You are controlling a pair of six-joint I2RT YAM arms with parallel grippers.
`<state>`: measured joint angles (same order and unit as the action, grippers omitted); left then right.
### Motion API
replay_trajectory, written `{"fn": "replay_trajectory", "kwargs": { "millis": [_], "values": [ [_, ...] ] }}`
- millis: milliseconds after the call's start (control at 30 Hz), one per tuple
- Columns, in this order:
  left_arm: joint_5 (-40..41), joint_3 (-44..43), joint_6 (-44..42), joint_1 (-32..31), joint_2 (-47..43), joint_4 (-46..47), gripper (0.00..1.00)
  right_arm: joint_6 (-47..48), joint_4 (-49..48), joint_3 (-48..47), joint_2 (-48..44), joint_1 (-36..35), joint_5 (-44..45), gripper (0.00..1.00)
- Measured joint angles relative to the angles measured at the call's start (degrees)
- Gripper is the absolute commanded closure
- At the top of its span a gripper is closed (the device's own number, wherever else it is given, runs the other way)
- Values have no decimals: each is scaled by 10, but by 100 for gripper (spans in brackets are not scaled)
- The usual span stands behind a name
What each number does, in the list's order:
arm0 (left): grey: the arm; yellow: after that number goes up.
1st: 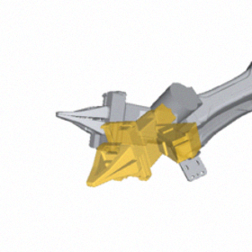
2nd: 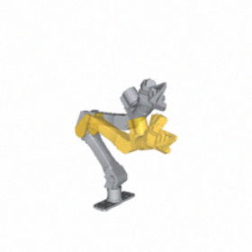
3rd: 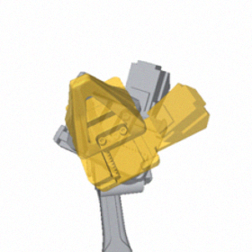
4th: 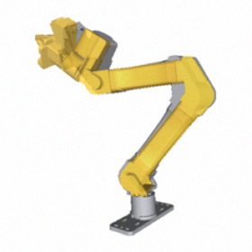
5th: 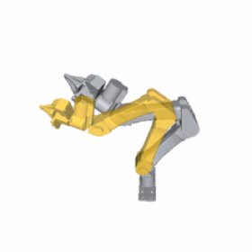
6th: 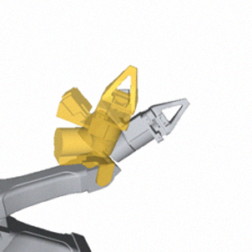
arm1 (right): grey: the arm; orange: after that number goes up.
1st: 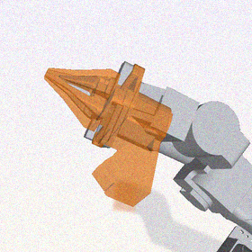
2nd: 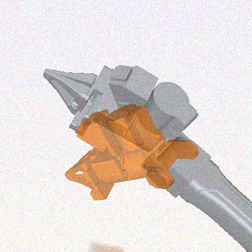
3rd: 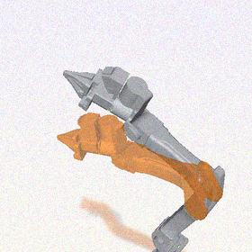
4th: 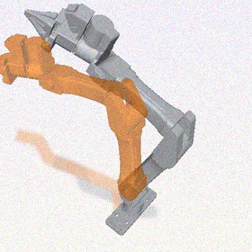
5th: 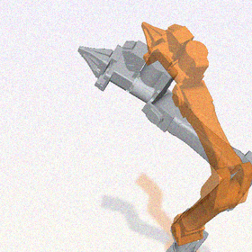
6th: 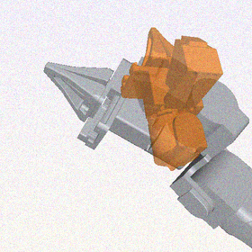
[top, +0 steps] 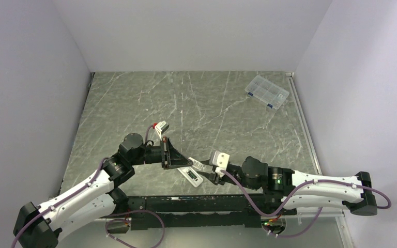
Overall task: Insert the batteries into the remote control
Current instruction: Load the battery cover into the remote control.
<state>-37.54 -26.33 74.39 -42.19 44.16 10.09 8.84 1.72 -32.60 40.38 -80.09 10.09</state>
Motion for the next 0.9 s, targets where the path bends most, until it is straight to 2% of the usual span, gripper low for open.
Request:
{"fn": "replay_trajectory", "kwargs": {
  "millis": [500, 633, 833, 900],
  "values": [
    [-1, 0, 0, 0, 8, 0, 100, 0, 4, 0, -7, -4, 16, 61],
    [-1, 0, 0, 0, 9, 0, 100, 1, 4, 0, -7, -5, 16, 68],
    [-1, 0, 0, 0, 9, 0, 100, 2, 6, 0, -6, -6, 19, 86],
    [-1, 0, 0, 0, 9, 0, 100, 2, 6, 0, -5, -6, 19, 88]
  ]
}}
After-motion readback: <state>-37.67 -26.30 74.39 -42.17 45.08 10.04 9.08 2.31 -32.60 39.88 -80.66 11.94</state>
